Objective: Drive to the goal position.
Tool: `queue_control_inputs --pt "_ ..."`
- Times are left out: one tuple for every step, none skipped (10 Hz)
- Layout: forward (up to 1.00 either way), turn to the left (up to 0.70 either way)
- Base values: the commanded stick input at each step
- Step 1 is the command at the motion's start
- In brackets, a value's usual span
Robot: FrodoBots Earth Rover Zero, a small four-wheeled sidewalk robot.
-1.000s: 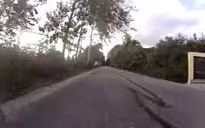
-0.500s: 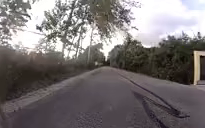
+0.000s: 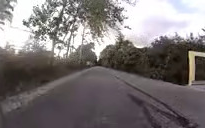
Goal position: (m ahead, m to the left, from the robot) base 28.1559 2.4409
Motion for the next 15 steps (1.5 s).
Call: queue_control_inputs --pt "0.7 0.0" --pt "0.7 0.0" --pt "0.7 0.0" --pt "0.7 0.0" --pt "0.7 0.0" --pt "0.7 0.0" --pt "0.7 0.0" --pt "0.7 0.0" --pt "0.7 0.0" --pt "0.7 0.0" --pt "0.7 0.0" --pt "0.7 0.0" --pt "0.7 0.0" --pt "0.7 0.0" --pt "0.7 0.0"
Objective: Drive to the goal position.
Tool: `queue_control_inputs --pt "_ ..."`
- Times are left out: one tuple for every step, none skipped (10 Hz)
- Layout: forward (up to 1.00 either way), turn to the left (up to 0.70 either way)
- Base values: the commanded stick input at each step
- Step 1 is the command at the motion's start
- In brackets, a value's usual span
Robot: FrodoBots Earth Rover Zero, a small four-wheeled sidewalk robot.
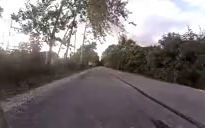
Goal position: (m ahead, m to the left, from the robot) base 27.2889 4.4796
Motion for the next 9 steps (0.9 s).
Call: queue_control_inputs --pt "0.7 0.0" --pt "0.7 0.0" --pt "0.7 0.0" --pt "0.7 0.0" --pt "0.7 0.0" --pt "0.7 0.0" --pt "0.7 0.0" --pt "0.7 0.0" --pt "0.7 0.0"
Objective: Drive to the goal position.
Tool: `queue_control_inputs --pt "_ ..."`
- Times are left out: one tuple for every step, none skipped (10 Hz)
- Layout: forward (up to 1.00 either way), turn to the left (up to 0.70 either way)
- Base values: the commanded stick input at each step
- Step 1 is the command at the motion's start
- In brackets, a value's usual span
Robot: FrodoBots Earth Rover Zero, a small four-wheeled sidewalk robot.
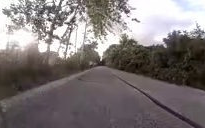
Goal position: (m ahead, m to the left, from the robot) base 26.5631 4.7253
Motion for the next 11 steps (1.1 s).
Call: queue_control_inputs --pt "0.7 0.0" --pt "0.7 0.0" --pt "0.7 0.0" --pt "0.7 0.0" --pt "0.7 0.0" --pt "0.7 0.0" --pt "0.7 0.0" --pt "0.7 0.0" --pt "0.7 0.0" --pt "0.7 0.0" --pt "0.7 0.0"
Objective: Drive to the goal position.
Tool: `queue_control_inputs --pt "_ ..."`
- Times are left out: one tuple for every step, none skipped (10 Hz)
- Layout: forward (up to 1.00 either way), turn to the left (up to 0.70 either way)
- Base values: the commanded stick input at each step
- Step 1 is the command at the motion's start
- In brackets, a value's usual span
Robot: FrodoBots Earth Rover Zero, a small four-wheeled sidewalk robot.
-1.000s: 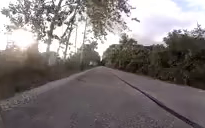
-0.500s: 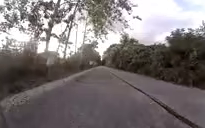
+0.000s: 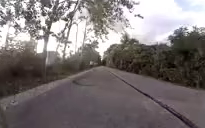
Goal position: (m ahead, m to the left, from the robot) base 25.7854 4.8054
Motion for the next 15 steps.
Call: queue_control_inputs --pt "0.7 0.0" --pt "0.7 0.0" --pt "0.7 0.0" --pt "0.7 0.0" --pt "0.7 0.0" --pt "0.7 0.0" --pt "0.7 0.0" --pt "0.7 0.0" --pt "0.7 0.0" --pt "0.7 0.0" --pt "0.7 0.0" --pt "0.7 0.0" --pt "0.7 0.0" --pt "0.7 0.0" --pt "0.7 0.0"
